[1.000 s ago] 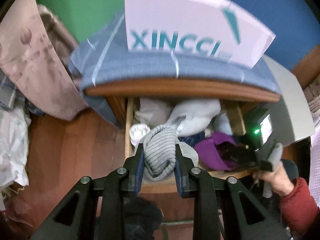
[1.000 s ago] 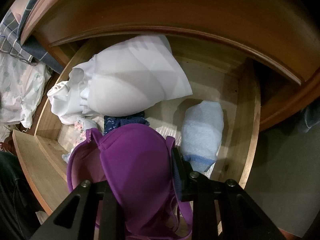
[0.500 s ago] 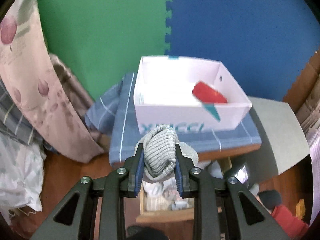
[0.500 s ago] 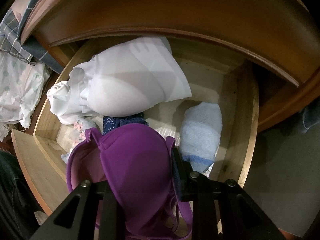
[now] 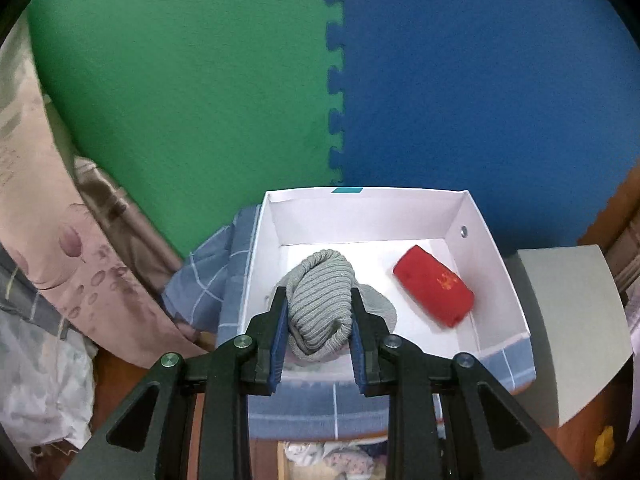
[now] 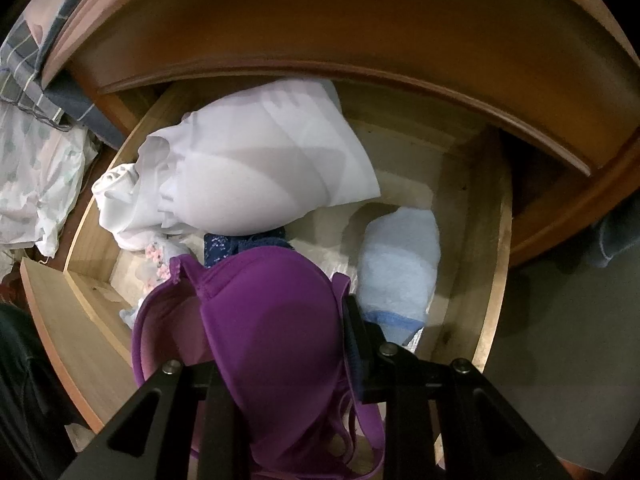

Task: Take underwear out of drawer
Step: 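Lift the grey knit garment with the left gripper and release it into the white box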

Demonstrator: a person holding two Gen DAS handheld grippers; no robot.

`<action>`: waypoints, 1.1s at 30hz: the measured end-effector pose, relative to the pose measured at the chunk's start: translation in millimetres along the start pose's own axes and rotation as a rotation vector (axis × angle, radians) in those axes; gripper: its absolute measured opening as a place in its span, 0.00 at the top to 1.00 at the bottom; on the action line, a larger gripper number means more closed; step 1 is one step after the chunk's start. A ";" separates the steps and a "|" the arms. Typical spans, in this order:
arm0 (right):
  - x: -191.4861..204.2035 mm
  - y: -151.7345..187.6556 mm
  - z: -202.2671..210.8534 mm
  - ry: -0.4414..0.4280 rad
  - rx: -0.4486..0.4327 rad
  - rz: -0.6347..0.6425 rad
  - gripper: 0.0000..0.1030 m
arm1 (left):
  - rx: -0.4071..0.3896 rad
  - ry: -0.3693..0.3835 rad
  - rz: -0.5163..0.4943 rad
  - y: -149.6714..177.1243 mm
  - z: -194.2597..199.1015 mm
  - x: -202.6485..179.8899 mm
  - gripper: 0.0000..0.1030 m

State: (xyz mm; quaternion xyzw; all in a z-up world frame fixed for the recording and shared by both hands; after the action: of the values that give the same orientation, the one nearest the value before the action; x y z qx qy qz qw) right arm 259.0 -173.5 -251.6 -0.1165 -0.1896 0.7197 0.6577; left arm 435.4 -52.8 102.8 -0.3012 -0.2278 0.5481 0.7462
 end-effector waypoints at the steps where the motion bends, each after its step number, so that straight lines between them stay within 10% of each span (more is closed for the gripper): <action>1: 0.2 0.5 0.8 0.004 -0.003 0.001 0.76 | 0.013 0.000 0.008 0.3 -9.6 0.3 0.77; 15: 0.6 -3.9 20.6 -0.036 -0.053 -0.017 0.76 | 0.141 -0.037 0.007 39.6 -96.5 7.1 0.76; 33: 3.4 -11.5 45.5 -0.053 -0.118 -0.033 0.76 | 0.034 -0.006 -0.033 34.1 -60.6 -7.6 0.42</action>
State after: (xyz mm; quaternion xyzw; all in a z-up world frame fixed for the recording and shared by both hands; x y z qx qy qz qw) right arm 250.0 -174.8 -205.5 -0.1327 -0.2508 0.6991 0.6563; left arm 450.5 -64.7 35.5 -0.2833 -0.2255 0.5405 0.7594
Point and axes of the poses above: each gripper's, at about its wrist camera, not at the fingertips, and z roughly against the way its jaws point, x to its left, y to its underside, the point moved 9 cm from there along -z, roughly the way its jaws point, and after that the axes turned 4 degrees about -x, right-handed, at the moved point
